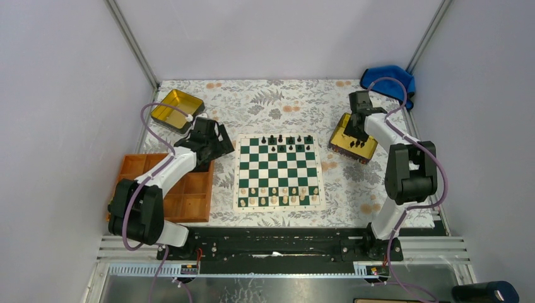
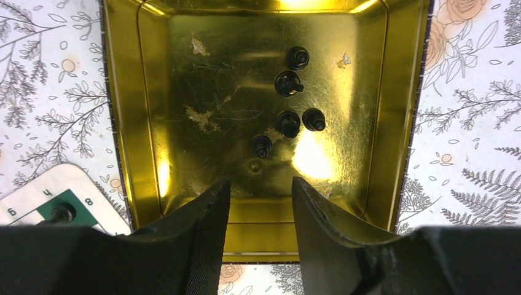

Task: Set up the chess pieces on the board
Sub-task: Pick up the chess piece from the storage box.

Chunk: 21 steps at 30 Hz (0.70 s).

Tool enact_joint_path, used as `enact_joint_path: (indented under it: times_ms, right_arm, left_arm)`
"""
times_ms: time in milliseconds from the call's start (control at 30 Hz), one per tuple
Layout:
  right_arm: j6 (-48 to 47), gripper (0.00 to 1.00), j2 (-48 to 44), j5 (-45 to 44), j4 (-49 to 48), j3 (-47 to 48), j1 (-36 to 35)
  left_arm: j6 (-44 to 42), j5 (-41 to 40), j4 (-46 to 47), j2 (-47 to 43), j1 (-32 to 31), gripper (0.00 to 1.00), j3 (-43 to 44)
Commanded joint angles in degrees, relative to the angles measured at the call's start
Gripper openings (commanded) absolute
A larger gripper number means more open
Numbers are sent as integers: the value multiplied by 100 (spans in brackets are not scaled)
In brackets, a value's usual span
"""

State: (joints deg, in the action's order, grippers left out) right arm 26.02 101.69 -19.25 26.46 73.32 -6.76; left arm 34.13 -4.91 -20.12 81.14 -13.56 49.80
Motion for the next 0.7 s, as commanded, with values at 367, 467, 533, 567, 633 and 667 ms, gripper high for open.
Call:
enact_joint_path:
  times_ms: [367, 467, 533, 567, 633, 667]
  right_arm:
    - [175, 45, 623, 149, -163, 457, 127]
    - [167, 44, 724, 127, -163, 514, 143]
    - [151, 44, 786, 131, -165, 546, 154]
    - [149, 44, 817, 125, -153, 556, 165]
    - [147, 43, 856, 118, -171, 561, 177]
    - [145, 43, 874, 127, -181, 561, 183]
  left_arm:
    - [-211, -150, -6, 136, -32, 99, 280]
    - [-232, -168, -22, 164, -32, 99, 306]
    - [-244, -177, -24, 181, -32, 99, 319]
    - [-241, -182, -26, 182, -32, 99, 320]
    - [-248, -186, -35, 198, -32, 99, 324]
    - [-249, -186, -34, 206, -32, 99, 328]
